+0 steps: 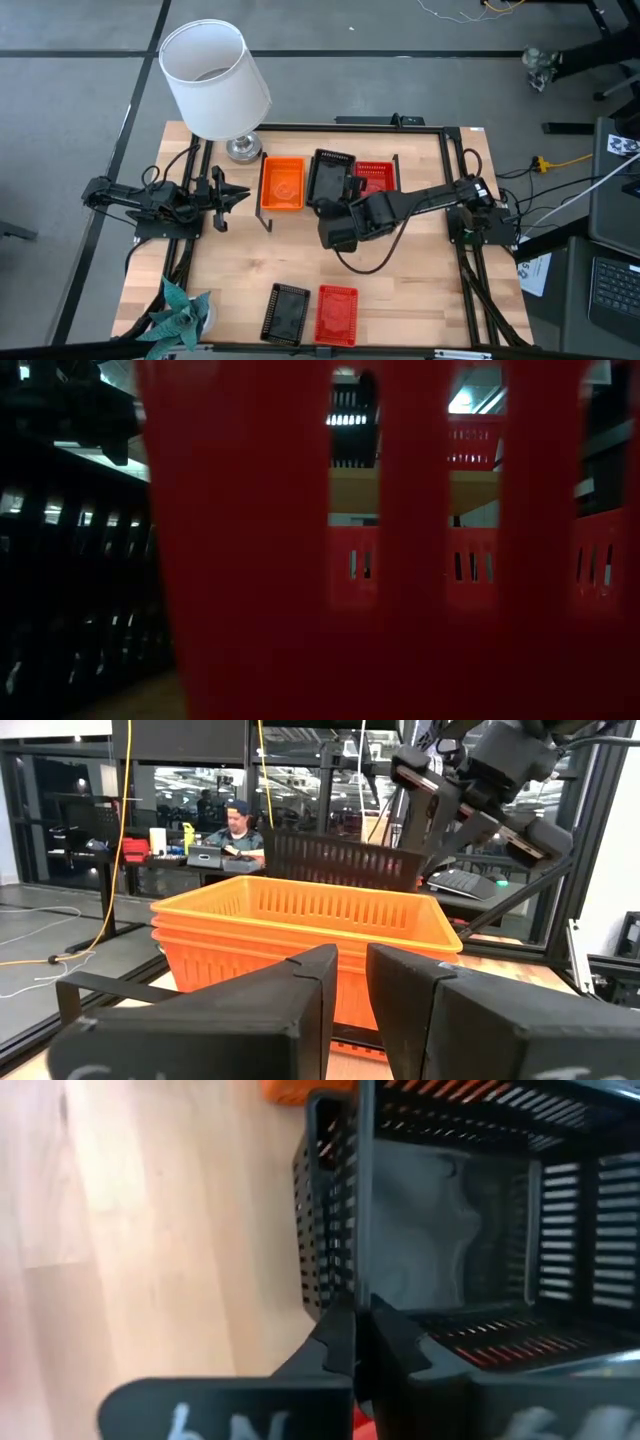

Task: Stack baskets on shelf by color
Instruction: Stack the top black bin on top of the black bin on the shelf, then stack the black bin on top of the black bin on the shelf

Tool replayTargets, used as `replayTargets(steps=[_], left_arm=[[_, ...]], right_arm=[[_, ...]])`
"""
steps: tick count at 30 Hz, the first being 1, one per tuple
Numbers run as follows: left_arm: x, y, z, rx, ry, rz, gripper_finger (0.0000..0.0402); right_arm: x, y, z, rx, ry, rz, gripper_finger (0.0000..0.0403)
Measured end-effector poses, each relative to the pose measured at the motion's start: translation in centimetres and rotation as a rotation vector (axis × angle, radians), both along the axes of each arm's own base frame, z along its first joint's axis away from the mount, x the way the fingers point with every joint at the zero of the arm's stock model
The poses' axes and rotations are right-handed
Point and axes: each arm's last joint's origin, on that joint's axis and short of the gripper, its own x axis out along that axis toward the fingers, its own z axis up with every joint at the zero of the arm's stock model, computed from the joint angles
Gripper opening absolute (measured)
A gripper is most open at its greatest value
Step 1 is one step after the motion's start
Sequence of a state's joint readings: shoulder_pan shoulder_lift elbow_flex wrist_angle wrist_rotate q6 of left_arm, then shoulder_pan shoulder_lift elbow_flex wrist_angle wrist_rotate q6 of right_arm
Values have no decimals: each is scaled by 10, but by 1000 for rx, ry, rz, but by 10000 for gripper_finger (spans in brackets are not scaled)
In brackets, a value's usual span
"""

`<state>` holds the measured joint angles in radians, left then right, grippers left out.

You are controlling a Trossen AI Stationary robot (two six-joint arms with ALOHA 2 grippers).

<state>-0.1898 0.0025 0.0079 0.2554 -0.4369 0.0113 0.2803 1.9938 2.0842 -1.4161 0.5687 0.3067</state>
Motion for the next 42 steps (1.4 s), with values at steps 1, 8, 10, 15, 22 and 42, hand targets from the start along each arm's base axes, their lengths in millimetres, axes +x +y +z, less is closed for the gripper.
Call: replayTargets(steps=[1, 8, 10, 15, 22, 42], left_arm=[[0, 0, 0, 0, 0, 0, 50], [0, 0, 0, 0, 0, 0, 50], [0, 0, 0, 0, 0, 0, 50], [0, 0, 0, 0, 0, 0, 50], [0, 0, 0, 0, 0, 0, 50], [0, 0, 0, 0, 0, 0, 50]], right_arm=[[0, -1, 0, 17, 7, 2, 3], [2, -9, -1, 47, 37, 13, 60], [2, -11, -1, 31, 40, 17, 77], [2, -13, -1, 25, 44, 21, 106], [0, -4, 17, 107, -6, 56, 117], [-2, 84, 22, 338, -274, 172, 115]])
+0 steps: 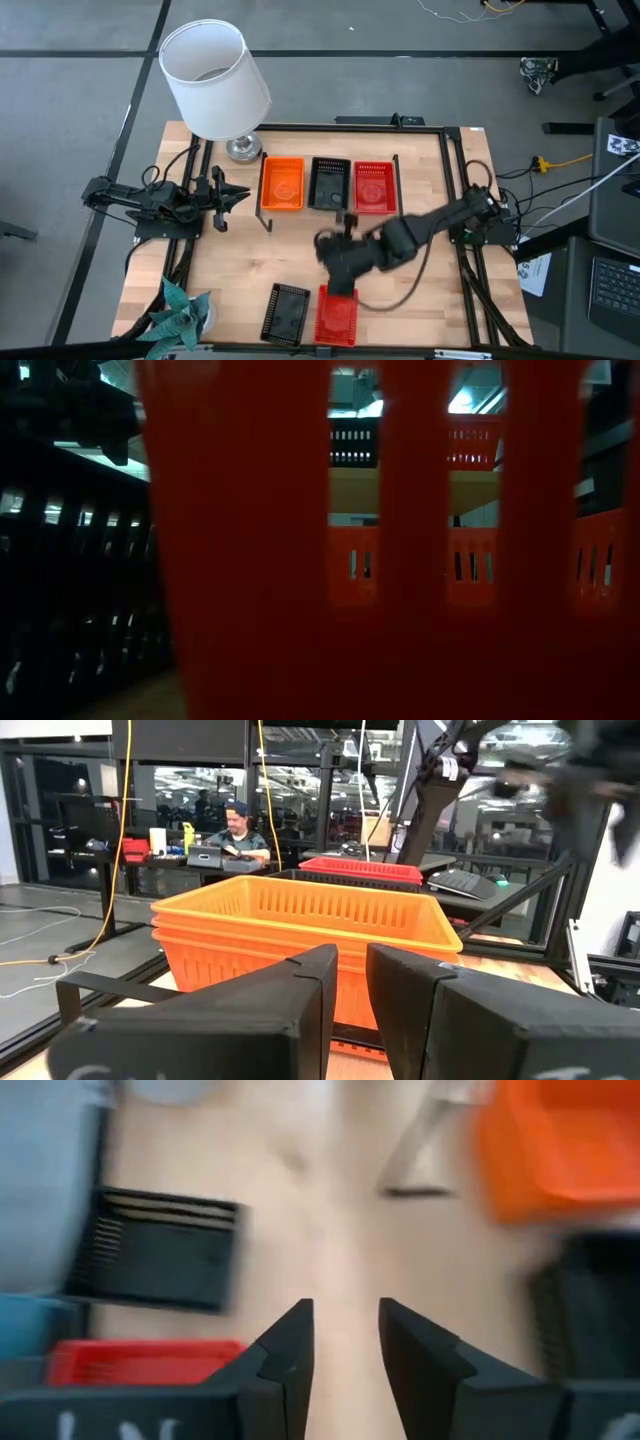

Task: Stack baskets on shelf by color
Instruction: Stack the black bin on top of the black bin on the shelf

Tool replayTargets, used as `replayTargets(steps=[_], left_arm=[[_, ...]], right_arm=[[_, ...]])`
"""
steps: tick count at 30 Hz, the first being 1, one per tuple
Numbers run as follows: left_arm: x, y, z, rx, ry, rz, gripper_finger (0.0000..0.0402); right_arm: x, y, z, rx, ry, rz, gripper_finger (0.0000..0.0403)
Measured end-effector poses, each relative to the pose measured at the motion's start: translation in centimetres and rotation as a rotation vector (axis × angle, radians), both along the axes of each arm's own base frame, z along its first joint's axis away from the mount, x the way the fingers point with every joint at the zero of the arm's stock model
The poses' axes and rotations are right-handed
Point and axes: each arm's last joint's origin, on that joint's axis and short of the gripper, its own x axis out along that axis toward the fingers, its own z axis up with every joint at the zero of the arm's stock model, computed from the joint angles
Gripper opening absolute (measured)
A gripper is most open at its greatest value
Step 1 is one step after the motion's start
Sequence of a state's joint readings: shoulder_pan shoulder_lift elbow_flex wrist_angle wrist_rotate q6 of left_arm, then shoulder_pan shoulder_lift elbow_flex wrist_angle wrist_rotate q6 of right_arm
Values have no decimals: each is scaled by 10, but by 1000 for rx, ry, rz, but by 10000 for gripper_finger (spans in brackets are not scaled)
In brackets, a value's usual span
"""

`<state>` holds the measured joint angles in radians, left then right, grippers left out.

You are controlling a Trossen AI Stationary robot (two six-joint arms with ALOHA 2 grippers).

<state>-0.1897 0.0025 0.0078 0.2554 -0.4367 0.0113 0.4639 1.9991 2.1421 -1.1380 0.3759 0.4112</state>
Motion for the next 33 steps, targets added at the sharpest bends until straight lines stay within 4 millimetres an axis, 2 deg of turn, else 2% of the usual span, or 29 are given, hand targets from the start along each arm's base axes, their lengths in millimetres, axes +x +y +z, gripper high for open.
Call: replayTargets(steps=[3, 7, 12, 15, 18, 25, 33], left_arm=[[0, 0, 0, 0, 0, 0, 50], [0, 0, 0, 0, 0, 0, 50], [0, 0, 0, 0, 0, 0, 50], [0, 0, 0, 0, 0, 0, 50], [0, 0, 0, 0, 0, 0, 50], [0, 0, 0, 0, 1, 0, 50], [0, 0, 0, 0, 1, 1, 50]], right_arm=[[7, 30, -20, 67, -78, 68, 115], [15, 63, -58, 167, -203, 117, 115], [31, 87, -115, 238, -298, 142, 115], [44, 85, -141, 224, -267, 114, 115], [61, 72, -161, 197, -227, 58, 115], [78, 45, -179, 134, -168, -22, 115], [77, 42, -189, 117, -105, -22, 115]])
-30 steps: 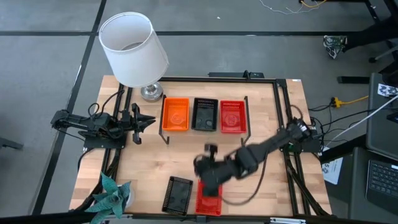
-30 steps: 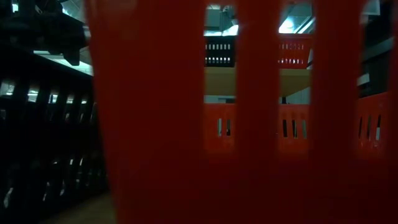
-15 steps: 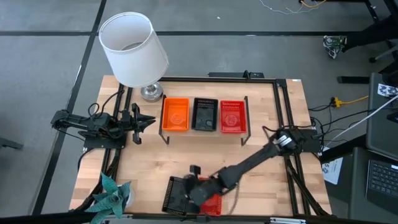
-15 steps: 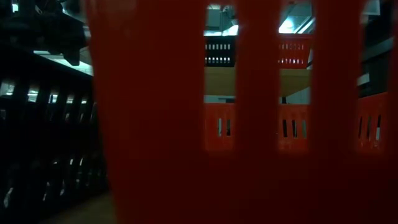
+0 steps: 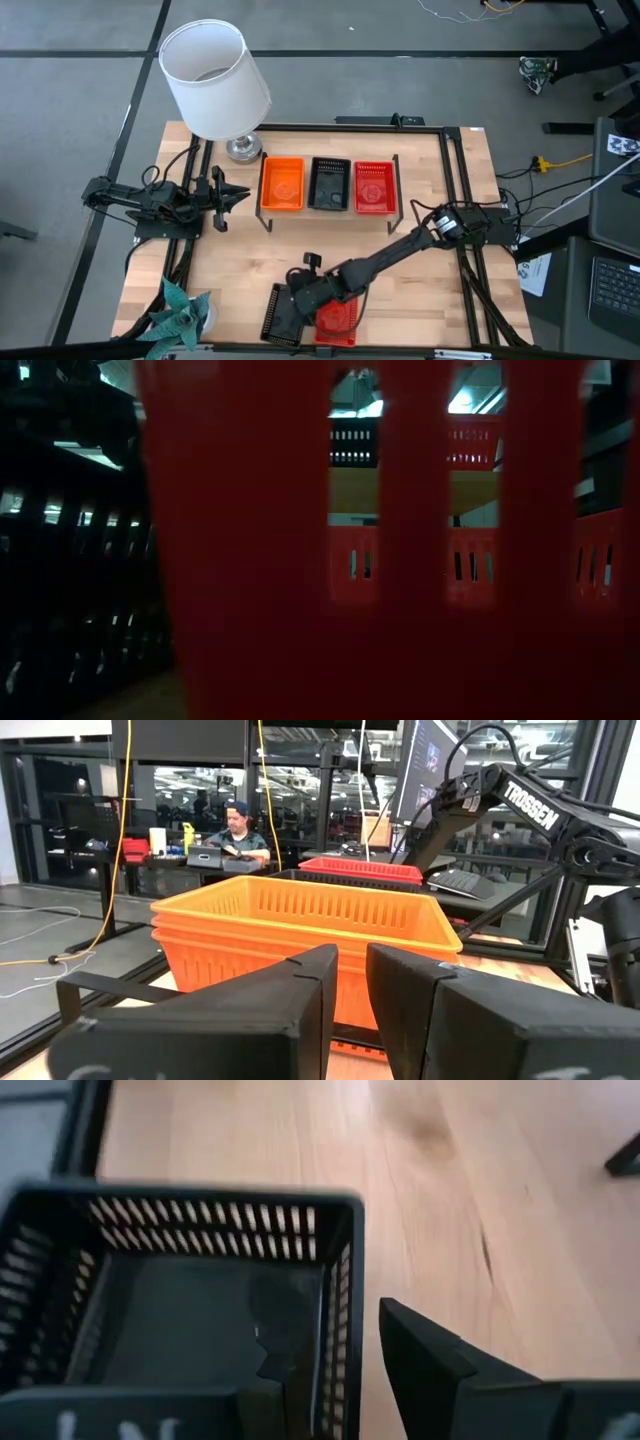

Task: Stack baskets on shelf by color
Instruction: Stack the black bin on top of the black bin on the shelf

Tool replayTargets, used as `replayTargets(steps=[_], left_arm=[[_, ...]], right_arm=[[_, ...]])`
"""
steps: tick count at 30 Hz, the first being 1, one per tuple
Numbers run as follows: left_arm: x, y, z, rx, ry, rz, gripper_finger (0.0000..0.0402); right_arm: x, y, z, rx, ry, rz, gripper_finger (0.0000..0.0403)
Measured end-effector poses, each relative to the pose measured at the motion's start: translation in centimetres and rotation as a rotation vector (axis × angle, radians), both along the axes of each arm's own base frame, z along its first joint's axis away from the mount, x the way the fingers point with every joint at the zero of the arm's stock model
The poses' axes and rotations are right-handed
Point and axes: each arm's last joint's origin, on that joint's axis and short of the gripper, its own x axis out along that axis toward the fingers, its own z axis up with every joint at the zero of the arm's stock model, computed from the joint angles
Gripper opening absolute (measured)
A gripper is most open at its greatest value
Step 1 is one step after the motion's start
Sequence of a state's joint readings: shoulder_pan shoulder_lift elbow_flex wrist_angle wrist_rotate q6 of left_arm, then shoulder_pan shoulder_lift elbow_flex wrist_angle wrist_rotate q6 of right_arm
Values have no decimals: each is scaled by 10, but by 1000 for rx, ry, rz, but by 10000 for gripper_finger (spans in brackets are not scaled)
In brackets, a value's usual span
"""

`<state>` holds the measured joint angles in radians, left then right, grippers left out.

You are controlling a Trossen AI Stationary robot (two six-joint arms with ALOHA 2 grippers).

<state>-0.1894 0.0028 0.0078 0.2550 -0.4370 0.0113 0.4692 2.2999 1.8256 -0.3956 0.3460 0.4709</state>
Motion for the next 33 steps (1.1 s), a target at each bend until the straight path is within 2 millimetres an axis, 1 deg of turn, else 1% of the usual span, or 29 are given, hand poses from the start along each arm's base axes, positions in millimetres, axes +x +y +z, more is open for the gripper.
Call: replayTargets(steps=[7, 14, 17, 20, 23, 24, 26, 27, 29, 31, 33], left_arm=[[0, 0, 0, 0, 0, 0, 50], [0, 0, 0, 0, -1, 0, 50], [0, 0, 0, 0, -1, 0, 50], [0, 0, 0, 0, 0, 0, 50], [0, 0, 0, 0, 0, 0, 50], [0, 0, 0, 0, 0, 0, 50], [0, 0, 0, 0, 0, 0, 50], [0, 0, 0, 0, 0, 0, 50], [0, 0, 0, 0, 0, 0, 50], [0, 0, 0, 0, 0, 0, 50], [0, 0, 0, 0, 0, 0, 50]], right_arm=[[-4, -2, -4, -8, 50, -18, 115], [-4, -1, -19, 11, 104, -18, 115], [-4, -1, -21, 10, 109, -19, 112], [-4, -1, -20, 25, 106, -35, 87], [-4, 0, -20, 35, 113, -22, 29], [-4, 0, -20, 34, 112, -19, 15], [-4, 1, -20, 29, 112, -11, 10], [-4, 1, -17, 30, 118, -5, 7], [-1, 3, -7, 38, 120, 25, 6], [1, 6, 13, 42, 126, 69, 4], [2, 8, 40, 25, 139, 104, 4]])
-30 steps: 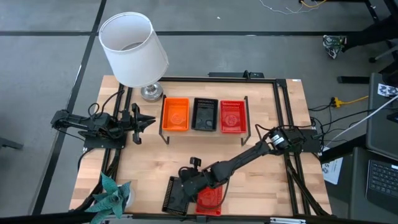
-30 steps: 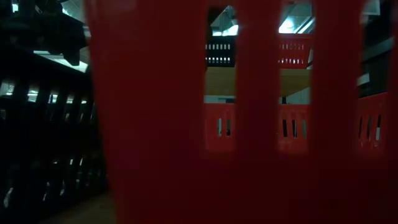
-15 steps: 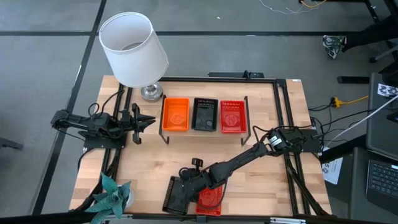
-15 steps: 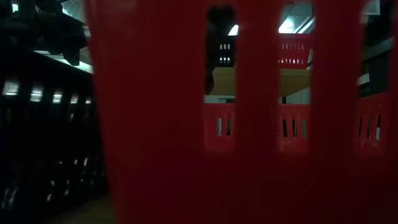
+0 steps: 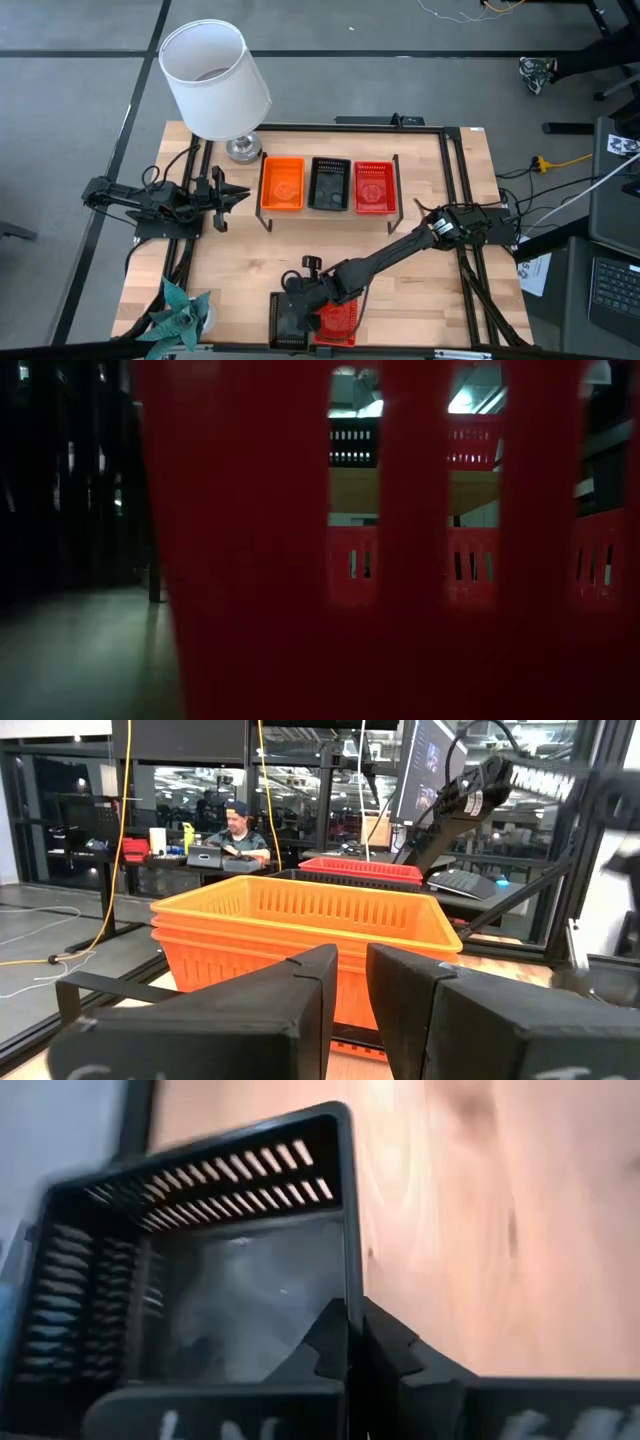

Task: Stack baskets on shelf by color
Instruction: Stack the black bin on top of the black bin on the shelf

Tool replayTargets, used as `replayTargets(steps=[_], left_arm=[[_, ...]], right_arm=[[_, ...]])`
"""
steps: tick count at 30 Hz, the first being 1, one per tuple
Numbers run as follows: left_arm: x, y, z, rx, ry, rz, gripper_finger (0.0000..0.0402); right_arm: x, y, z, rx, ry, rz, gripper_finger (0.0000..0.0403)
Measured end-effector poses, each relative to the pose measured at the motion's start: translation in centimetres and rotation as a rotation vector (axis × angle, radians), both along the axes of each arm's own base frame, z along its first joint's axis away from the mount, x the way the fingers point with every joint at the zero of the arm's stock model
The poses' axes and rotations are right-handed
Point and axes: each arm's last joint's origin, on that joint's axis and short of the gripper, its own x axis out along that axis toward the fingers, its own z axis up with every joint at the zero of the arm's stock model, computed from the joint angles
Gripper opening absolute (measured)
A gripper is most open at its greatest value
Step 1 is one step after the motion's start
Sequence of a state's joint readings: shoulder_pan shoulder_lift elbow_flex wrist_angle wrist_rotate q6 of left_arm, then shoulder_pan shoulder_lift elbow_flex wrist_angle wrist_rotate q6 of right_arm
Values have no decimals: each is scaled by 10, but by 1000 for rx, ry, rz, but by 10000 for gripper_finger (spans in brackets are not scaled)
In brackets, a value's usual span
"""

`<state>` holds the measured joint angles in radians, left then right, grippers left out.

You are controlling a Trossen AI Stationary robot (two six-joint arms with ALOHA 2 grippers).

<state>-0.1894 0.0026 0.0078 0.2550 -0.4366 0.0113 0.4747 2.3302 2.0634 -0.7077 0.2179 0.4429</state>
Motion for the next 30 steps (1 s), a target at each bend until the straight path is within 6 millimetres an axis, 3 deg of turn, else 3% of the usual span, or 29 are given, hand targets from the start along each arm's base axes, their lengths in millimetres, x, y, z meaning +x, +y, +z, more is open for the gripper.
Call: replayTargets(steps=[6, 10, 14, 21, 27, 30], left_arm=[[0, 0, 0, 0, 0, 0, 50], [0, 0, 0, 0, -1, 0, 50], [0, 0, 0, 0, 0, 0, 50], [0, 0, 0, 0, 0, 0, 50], [0, 0, 0, 0, -1, 0, 50], [0, 0, 0, 0, 0, 0, 50]], right_arm=[[-12, -3, 88, -9, -51, 56, 2], [-39, -18, 135, 67, -119, 82, 2], [-65, -33, 175, 3, -202, 35, 1], [-109, -59, 216, -167, -233, -58, 1], [-139, -96, 233, -290, -142, -114, 0], [-144, -119, 236, -318, -80, -153, 0]])
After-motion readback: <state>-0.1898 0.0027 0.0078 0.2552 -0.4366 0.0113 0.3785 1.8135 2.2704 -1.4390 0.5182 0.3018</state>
